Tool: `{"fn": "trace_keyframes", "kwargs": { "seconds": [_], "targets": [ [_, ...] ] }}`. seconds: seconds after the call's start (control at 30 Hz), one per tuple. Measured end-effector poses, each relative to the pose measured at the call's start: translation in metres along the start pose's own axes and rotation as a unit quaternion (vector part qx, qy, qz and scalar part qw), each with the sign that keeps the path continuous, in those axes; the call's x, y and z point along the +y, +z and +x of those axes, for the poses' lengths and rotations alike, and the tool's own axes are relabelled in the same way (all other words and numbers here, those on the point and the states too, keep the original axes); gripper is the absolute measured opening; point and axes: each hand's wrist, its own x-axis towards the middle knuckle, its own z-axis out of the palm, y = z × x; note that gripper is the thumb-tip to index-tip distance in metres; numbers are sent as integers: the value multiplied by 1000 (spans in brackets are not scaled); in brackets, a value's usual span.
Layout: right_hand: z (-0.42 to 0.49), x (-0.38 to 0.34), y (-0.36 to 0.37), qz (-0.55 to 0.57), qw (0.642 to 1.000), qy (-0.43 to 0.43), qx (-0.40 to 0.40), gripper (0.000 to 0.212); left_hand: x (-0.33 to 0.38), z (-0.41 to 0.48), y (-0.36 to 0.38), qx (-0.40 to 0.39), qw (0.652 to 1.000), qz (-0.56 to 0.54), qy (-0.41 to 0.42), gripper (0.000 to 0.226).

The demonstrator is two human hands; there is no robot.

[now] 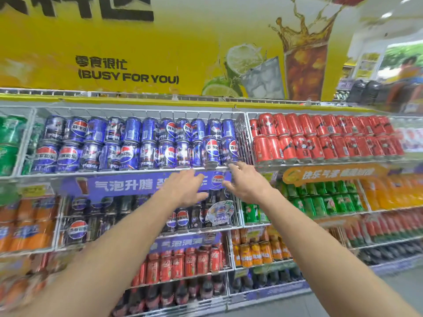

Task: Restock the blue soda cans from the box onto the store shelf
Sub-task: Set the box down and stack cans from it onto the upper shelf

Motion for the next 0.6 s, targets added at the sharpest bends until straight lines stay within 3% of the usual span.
{"fn": "trace_keyframes", "kwargs": {
  "seconds": [0.27,0.6],
  "targets": [
    [-59,-95,72,-13,996,-57,-74,70,-33,-105,66,-51,998,7,-37,64],
    [-52,-156,209,36,975,-133,-174,69,-76,-146,192,-128,974,-77,-173,63]
  ]
}}
